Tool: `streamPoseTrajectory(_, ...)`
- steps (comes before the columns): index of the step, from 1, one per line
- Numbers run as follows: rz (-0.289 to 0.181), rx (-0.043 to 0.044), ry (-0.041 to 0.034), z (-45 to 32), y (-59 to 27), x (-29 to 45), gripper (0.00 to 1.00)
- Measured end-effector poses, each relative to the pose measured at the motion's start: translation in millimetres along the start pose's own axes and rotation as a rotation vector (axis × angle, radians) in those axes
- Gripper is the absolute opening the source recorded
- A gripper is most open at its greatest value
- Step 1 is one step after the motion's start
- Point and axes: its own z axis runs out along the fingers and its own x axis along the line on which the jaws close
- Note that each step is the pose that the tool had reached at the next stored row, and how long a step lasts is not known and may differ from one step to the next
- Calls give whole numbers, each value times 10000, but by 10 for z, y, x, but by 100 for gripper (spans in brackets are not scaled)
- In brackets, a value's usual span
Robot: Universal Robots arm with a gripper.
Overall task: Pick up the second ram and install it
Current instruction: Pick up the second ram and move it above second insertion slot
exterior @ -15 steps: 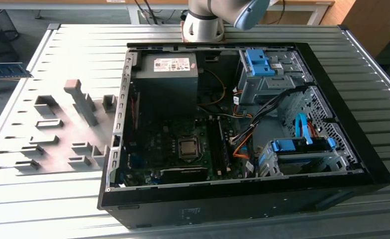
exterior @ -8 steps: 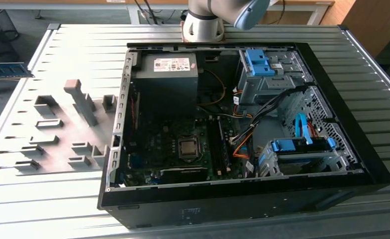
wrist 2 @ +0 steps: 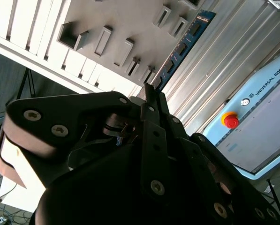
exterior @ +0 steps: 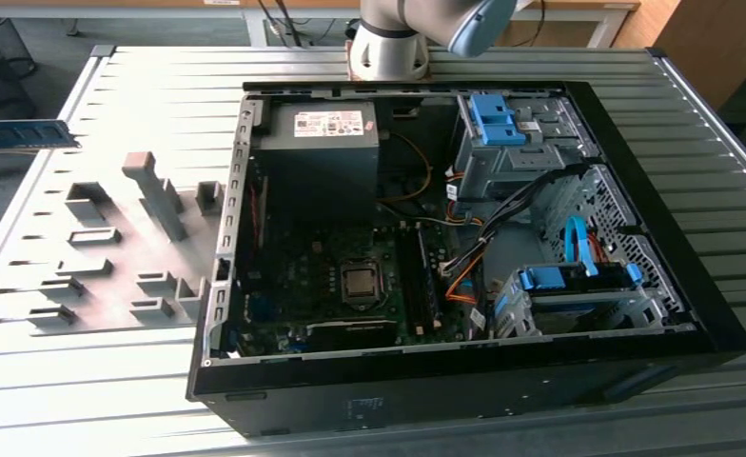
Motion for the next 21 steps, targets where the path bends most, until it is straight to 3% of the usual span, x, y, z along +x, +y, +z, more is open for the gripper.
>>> streamPoseTrajectory(6,2,-2,1,-4,-37,0,14)
streamPoseTrajectory(12,0,-4,31,-91,-38,-3,14)
streamPoseTrajectory(21,2,-7,34,-100,-45,-5,14)
